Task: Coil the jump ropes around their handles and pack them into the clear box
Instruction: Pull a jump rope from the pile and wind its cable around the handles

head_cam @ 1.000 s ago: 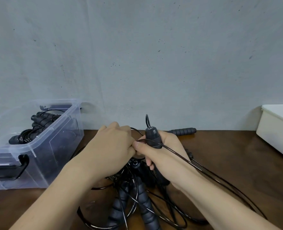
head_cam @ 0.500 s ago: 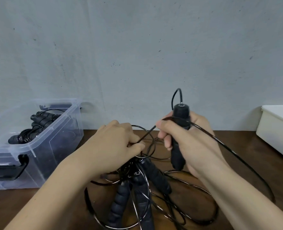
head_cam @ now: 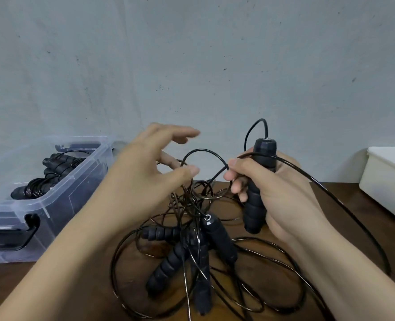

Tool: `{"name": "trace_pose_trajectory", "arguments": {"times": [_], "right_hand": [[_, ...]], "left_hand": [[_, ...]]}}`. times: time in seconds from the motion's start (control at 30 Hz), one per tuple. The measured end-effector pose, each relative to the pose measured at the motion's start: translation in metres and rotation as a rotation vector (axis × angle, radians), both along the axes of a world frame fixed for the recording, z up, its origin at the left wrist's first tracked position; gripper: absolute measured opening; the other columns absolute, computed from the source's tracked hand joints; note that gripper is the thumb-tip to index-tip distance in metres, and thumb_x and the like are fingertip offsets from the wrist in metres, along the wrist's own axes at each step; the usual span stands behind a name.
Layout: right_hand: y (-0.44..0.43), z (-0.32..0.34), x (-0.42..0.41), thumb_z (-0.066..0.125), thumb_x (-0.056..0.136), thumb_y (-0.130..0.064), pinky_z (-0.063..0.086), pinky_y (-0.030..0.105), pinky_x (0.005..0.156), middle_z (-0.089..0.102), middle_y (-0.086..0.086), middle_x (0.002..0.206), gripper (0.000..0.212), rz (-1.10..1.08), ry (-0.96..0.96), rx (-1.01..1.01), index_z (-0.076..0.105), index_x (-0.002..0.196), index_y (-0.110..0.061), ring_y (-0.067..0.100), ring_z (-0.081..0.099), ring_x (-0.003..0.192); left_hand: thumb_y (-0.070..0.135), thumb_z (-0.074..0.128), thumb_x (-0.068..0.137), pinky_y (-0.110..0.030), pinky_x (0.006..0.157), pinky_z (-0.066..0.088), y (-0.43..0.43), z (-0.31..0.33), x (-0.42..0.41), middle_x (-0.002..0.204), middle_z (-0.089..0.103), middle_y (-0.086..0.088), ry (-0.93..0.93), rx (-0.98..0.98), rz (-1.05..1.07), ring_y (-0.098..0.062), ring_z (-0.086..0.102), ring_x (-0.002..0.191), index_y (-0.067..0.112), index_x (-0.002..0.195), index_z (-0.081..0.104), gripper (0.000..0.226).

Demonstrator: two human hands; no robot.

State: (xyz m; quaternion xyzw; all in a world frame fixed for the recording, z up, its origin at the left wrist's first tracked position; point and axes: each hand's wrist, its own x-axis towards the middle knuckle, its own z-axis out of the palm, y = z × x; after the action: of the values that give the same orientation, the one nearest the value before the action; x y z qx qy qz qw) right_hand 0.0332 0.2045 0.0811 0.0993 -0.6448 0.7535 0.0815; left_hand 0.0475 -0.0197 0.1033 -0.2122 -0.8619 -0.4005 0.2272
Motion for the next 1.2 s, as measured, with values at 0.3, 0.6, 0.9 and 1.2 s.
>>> {"name": "trace_pose_trajectory", "arguments": {"times": [0.3, 0.6, 0.9, 1.2], "right_hand": [[0.010, 0.007, 0.000, 0.074, 0.094, -0.008, 0.046, 0.033, 0.056, 0.080, 0.015, 0.088, 0.007, 0.018, 0.031, -0.010, 0.070, 0.089, -0.007, 0.016, 0.059, 0.058], [0.014, 0.015, 0.005, 0.071, 0.095, -0.007, 0.044, 0.030, 0.052, 0.079, 0.017, 0.089, 0.004, 0.011, 0.128, -0.061, 0.067, 0.095, -0.007, 0.018, 0.056, 0.058], [0.016, 0.017, 0.005, 0.069, 0.099, -0.008, 0.041, 0.029, 0.051, 0.079, 0.013, 0.090, 0.007, -0.012, 0.132, -0.143, 0.065, 0.094, -0.009, 0.020, 0.050, 0.055], [0.032, 0.018, -0.011, 0.073, 0.098, -0.014, 0.042, 0.033, 0.055, 0.077, 0.012, 0.091, 0.014, -0.148, 0.188, -0.082, 0.069, 0.086, -0.019, 0.019, 0.049, 0.055]], "left_hand": [[0.030, 0.063, 0.102, -0.010, 0.078, 0.042, 0.012, -0.013, -0.009, 0.111, 0.067, 0.018, 0.034, 0.013, 0.140, -0.001, 0.062, 0.109, 0.040, 0.121, 0.061, 0.022], [0.067, 0.079, 0.081, -0.039, 0.101, 0.053, 0.014, -0.012, -0.003, 0.115, 0.075, 0.007, -0.356, 0.007, -0.220, -0.010, 0.073, 0.109, 0.050, 0.141, 0.041, 0.073], [0.026, 0.078, 0.096, -0.032, 0.080, 0.057, 0.035, -0.039, -0.016, 0.078, 0.078, -0.003, -0.427, 0.084, -0.176, -0.016, 0.074, 0.074, 0.018, 0.089, 0.073, 0.012], [0.044, 0.068, 0.100, -0.012, 0.073, 0.045, 0.013, -0.023, -0.026, 0.080, 0.072, 0.004, -0.290, 0.213, 0.170, -0.006, 0.066, 0.072, 0.031, 0.095, 0.067, 0.015]]}}
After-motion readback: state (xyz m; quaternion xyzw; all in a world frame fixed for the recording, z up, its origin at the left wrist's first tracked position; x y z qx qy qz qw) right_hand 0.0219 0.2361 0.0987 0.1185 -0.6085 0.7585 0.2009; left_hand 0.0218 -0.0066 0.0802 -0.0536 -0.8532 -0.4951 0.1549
